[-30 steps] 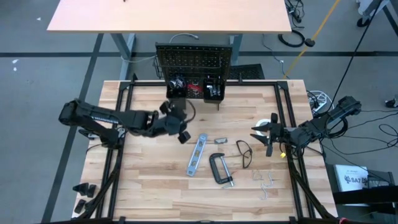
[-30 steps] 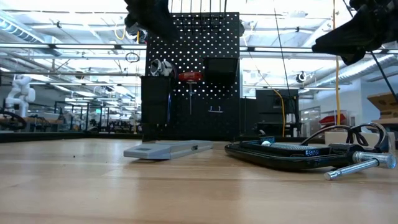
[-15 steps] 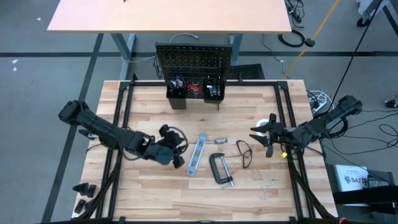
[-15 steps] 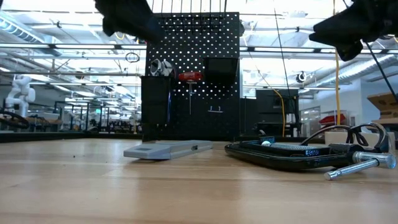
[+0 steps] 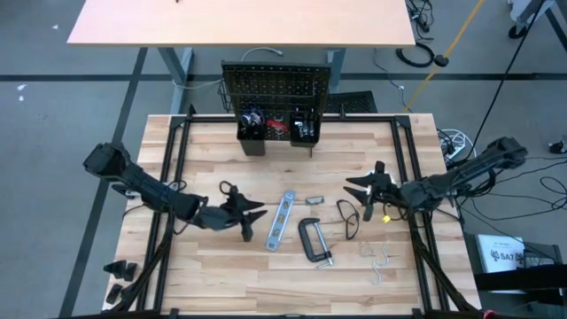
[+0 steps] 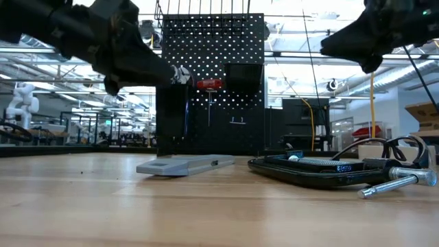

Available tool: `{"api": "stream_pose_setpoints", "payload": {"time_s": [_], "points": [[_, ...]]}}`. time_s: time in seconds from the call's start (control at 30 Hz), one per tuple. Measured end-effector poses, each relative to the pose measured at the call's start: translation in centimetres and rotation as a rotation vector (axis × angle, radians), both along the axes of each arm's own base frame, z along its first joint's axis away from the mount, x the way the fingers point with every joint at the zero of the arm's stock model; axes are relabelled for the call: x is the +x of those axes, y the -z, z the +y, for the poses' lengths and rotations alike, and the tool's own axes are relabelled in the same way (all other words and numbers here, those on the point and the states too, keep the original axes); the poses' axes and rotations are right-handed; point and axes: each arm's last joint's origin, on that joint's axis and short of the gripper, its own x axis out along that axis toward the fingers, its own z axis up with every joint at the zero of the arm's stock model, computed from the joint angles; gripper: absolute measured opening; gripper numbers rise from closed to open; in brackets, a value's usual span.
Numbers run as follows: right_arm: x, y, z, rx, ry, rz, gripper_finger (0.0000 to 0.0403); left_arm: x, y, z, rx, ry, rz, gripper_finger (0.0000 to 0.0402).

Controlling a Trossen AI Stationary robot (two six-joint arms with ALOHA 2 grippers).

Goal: Hang tools onto peg board
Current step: Put the cutter blades box into the right black bin on the peg board

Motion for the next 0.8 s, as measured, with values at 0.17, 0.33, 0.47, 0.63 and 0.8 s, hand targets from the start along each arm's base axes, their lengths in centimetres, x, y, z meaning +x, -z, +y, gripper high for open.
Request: {"api": "stream_pose_setpoints", "payload": {"time_s": [0.17,0.33,0.47,0.63,0.8], "points": [[1.2,0.7,-0.3,0.004,-0.034,0.025,0.0125,-0.6,0.4,1.3,0.022,0.098,-0.112,0.0121],[2.2,1.5,-0.8,0.024,-0.095,0.075,0.0125,-0.1,0.1,3.1,0.063,0.165,-0.158,0.0121],[2.9,2.1,-1.2,0.026,-0.149,0.125,0.0125,0.3,0.1,4.6,0.059,0.221,-0.156,0.0121],[4.3,2.2,-1.6,-0.037,-0.198,0.198,0.0134,0.5,0.0,5.8,0.051,0.224,-0.158,0.0121],[5.8,1.3,-1.4,-0.115,-0.224,0.324,0.0159,0.6,-0.1,6.0,0.059,0.223,-0.162,0.0121]]}}
